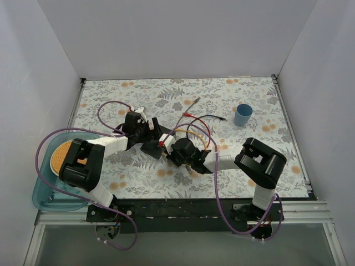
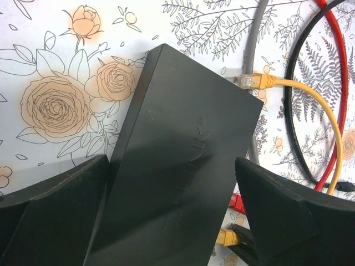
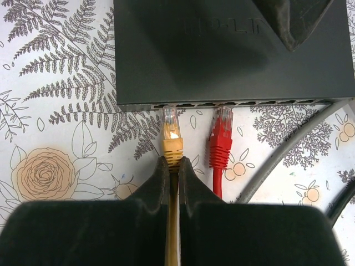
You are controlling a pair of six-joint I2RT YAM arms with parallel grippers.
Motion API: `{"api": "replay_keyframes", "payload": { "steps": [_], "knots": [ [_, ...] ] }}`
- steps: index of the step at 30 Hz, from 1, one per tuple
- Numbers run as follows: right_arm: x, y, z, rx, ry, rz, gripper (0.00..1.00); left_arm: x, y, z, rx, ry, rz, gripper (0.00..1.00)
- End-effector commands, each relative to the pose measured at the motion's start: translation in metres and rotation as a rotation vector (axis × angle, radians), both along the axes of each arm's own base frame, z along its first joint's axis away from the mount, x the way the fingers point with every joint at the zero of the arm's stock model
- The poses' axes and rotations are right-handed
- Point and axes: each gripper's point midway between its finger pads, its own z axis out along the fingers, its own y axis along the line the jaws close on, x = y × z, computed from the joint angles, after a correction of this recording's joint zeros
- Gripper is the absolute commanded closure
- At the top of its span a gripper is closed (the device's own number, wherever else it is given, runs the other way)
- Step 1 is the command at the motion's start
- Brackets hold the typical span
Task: Insert the plug into the switch port
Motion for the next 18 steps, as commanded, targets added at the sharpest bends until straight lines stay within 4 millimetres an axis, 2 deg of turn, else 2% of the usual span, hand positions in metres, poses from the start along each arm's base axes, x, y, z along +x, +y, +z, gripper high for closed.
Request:
{"api": "replay_keyframes", "payload": {
  "steps": [1,18],
  "knots": [
    [0.014,0.016,0.04,0.157,-0.081,-0.055,0.99,-0.043,-0.004,-0.031,-0.015,0.204,-0.019,0.02],
    [0.007,0.018,0.051,0.21,-0.095,-0.076,0.99,-0.052,0.008,-0.029,-0.016,0.206,0.072,0.02]
  ]
}}
